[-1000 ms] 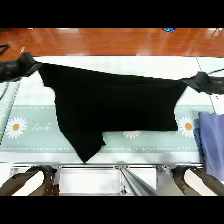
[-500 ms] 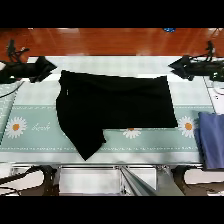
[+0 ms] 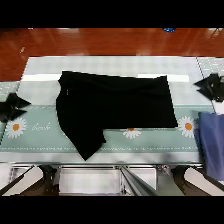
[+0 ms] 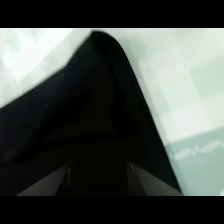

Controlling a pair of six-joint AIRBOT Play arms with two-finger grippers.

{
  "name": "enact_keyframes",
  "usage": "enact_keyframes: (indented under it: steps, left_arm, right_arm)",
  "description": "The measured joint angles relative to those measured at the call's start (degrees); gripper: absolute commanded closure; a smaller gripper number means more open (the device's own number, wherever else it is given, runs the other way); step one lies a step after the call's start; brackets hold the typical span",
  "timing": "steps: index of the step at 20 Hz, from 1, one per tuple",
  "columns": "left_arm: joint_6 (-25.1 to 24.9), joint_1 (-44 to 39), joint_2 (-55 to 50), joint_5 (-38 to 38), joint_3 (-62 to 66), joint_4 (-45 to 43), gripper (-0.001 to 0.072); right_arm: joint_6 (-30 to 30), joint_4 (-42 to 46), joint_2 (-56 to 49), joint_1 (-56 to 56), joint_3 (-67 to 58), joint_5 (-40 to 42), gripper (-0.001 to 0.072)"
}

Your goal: Fold the shirts.

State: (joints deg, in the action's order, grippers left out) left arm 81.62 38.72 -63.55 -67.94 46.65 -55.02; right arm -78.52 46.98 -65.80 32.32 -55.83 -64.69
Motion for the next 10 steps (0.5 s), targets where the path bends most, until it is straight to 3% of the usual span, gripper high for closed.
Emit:
enact_keyframes:
  steps: [5,10]
  left_arm:
    - [-6.0,3.0,1.9,-1.8,-13.0,9.5,0.0199]
    - [-7.1,0.9,0.2,-2.7,-17.0,11.4,0.02]
  right_arm:
    - [3.4,-1.3,9.3,0.6,13.8,0.6,0.03]
    - [4.9,-1.7,12.1,0.8,17.7,-0.6,0.03]
